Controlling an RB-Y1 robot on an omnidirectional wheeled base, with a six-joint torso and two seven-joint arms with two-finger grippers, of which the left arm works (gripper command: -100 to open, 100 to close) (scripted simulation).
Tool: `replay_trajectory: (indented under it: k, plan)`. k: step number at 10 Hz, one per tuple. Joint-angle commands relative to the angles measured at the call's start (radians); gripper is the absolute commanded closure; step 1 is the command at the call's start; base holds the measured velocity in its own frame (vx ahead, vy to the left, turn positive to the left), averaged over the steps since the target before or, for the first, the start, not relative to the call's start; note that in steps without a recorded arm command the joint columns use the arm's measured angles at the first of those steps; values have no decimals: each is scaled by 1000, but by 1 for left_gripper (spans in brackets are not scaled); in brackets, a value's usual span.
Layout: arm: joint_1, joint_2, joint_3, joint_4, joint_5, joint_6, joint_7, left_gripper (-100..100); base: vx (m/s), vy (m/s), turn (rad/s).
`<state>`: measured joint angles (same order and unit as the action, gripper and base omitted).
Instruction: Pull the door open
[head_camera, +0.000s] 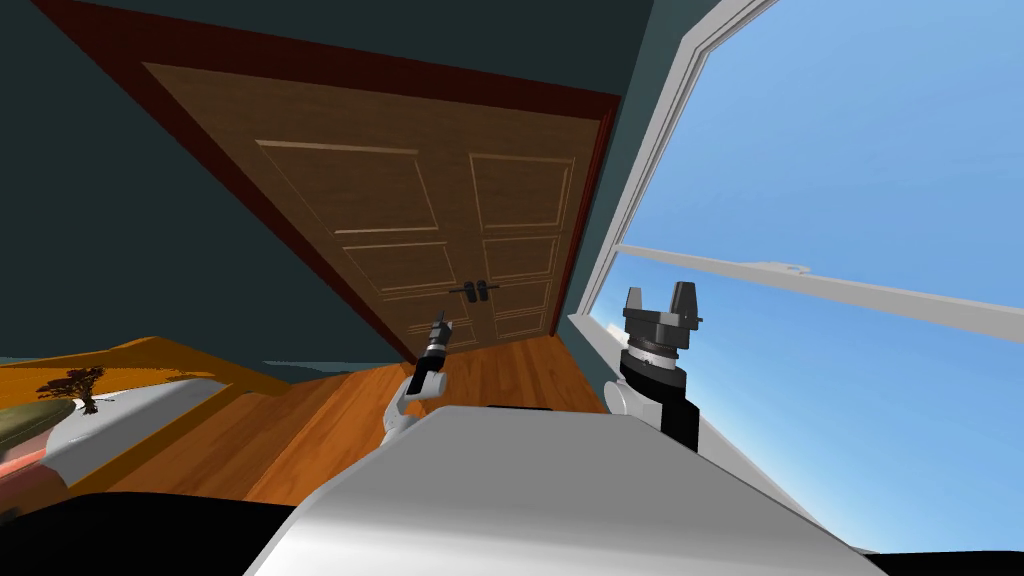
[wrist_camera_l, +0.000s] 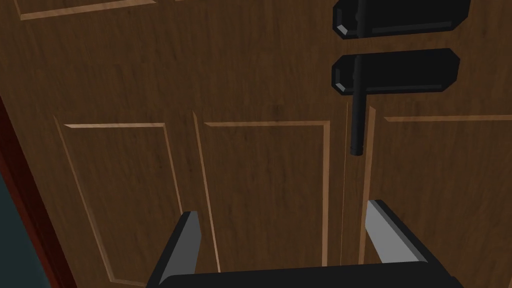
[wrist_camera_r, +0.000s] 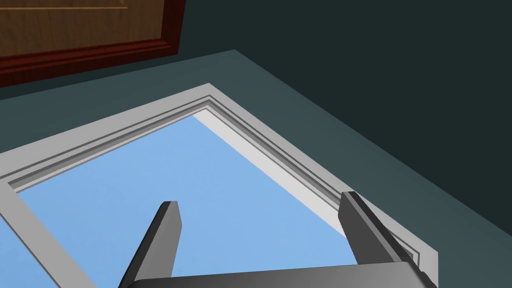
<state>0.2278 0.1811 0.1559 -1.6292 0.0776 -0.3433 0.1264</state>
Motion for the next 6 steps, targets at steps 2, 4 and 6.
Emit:
replay_trajectory:
  k: [2,4,6]
  plan:
    - [-17,14,14,52,6,1,7,-100,101,14,-51]
    - [-31,25,25,90,11,3,12,-100,101,23,-42]
    - [-44,35,35,128,15,5,18,-100,95,19,-42]
